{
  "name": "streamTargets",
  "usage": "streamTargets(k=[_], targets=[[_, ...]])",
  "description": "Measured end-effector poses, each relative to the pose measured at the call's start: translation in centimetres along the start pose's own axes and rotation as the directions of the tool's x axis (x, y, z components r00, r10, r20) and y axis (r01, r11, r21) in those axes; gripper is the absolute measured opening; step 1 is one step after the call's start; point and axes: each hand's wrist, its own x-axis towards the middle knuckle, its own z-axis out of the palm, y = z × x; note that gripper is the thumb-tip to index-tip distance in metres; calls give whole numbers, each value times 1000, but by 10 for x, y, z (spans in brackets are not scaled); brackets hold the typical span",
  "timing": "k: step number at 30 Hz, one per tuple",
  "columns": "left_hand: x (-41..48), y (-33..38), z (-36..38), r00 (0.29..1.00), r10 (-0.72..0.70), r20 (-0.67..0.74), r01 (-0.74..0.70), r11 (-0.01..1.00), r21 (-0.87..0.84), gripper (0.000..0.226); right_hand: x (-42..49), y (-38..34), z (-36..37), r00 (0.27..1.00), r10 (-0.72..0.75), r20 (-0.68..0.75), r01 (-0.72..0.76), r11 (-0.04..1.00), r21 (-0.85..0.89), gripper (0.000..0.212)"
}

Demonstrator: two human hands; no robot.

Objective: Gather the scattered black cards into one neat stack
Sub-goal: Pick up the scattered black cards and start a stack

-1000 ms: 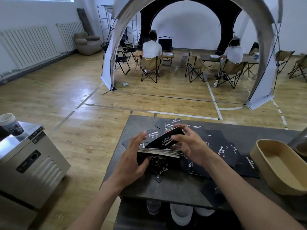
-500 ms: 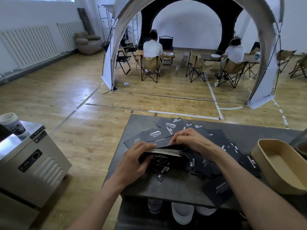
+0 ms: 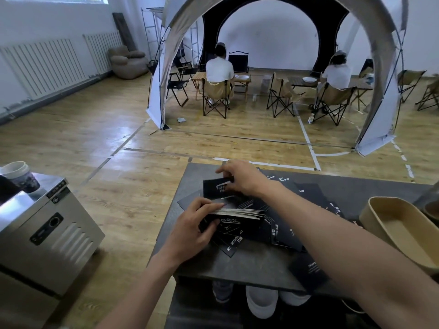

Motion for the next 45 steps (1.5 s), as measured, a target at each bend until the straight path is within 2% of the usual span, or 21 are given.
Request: streamTargets(k=[3,6,8,11,13,15,16,18,21,22,23,25,26,27,28,30,32,35,37,42,45], targets=[[-1,0,-1,1000,-3,11,3,1000,13,43,-23,-1,-21,977,13,-211,45,963,265,23],[-1,0,-2,1000,-24,17,24,999,22,55,-61,2,-42,917,191,-351,32,840,541,25],[-1,3,-1,999,-42,4,42,999,-9,70,-91,1,-43,887,331,-321,-9,709,705,44],[0,7,-1,998,-60,-22,60,998,-32,83,-122,-3,-17,908,349,-233,8,541,841,71],[-1,6,-1,998,-54,-14,54,998,-43,81,-129,-5,7,913,334,-233,41,495,868,63],[-2,2,0,999,-42,2,42,997,-60,76,-135,-9,22,902,362,-236,45,464,885,35],[-2,0,0,999,-35,2,36,998,-57,74,-139,-12,26,892,382,-241,37,469,882,29],[-3,-2,1,1000,-22,-3,22,998,-56,71,-144,-15,32,891,383,-244,19,505,863,47],[-2,-2,1,1000,21,18,-21,999,-47,52,-141,-14,35,932,316,-178,-112,718,687,76],[-2,-1,1,999,30,27,-29,999,-37,46,-135,-10,31,935,322,-152,-160,761,628,78],[-2,-1,0,999,32,34,-31,999,-29,42,-128,-5,24,931,335,-142,-182,767,615,71],[-3,0,-1,999,28,38,-27,999,-18,40,-115,8,6,923,326,-203,-160,808,568,41],[-4,0,-1,999,24,35,-24,1000,-14,39,-108,18,-2,936,264,-231,-127,869,479,26],[-4,1,-1,999,20,29,-20,1000,-8,39,-102,27,-7,967,165,-193,-88,931,355,22],[-4,1,-1,1000,17,24,-17,1000,-4,39,-98,34,-8,994,74,-75,-53,969,243,28],[-5,2,-1,1000,16,17,-16,1000,2,38,-92,40,-2,992,20,125,-29,997,76,37],[-5,3,-2,1000,17,14,-18,1000,11,37,-90,40,0,991,9,137,-11,1000,12,38],[-4,4,-2,1000,25,14,-26,1000,16,35,-88,38,-7,994,51,100,-51,999,-1,55],[-4,5,-1,999,41,26,-41,999,20,34,-88,38,-12,995,85,51,-88,994,68,58],[-4,3,-2,999,41,32,-42,999,16,33,-91,46,-20,987,149,-56,-137,976,171,46],[-2,3,-1,999,27,20,-26,1000,-4,39,-99,44,-30,987,160,-6,-148,926,346,33]])
